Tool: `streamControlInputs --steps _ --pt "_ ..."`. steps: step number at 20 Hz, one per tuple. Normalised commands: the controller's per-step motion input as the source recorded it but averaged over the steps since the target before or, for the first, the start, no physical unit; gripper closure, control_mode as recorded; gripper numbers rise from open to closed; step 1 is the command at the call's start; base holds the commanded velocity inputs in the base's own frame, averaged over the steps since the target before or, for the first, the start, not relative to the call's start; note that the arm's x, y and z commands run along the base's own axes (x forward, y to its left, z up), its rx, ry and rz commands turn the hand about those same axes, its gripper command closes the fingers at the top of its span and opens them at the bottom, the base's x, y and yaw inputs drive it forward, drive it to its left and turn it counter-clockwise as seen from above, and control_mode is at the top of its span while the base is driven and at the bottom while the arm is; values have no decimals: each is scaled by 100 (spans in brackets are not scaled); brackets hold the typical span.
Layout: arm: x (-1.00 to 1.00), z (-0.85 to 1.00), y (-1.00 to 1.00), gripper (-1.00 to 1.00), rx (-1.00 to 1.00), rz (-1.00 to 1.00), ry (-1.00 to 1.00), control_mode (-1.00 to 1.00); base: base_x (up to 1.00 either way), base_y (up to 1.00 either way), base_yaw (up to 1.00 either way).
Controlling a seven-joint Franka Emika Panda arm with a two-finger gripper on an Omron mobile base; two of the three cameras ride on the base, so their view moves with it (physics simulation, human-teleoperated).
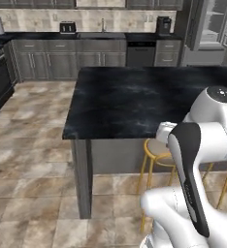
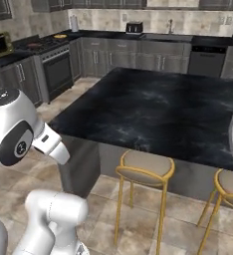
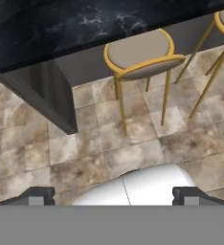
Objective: Place the cold items (banana and garlic) from the fridge in one tupperware on the dining counter. Place the warm items (hot dog and kebab skewer) in the stove area in another tupperware.
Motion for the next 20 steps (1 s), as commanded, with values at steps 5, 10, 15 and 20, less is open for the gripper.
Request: streamControlInputs --steps 5,10,15,20 --pt "0 0 0 -100 0 0 0 100 28 100 -5" --pt "0 0 0 -100 0 0 0 100 34 100 -8" --pt "0 0 0 -100 0 0 0 100 50 100 -16" --pt "0 0 0 -100 0 0 0 100 68 100 -31"
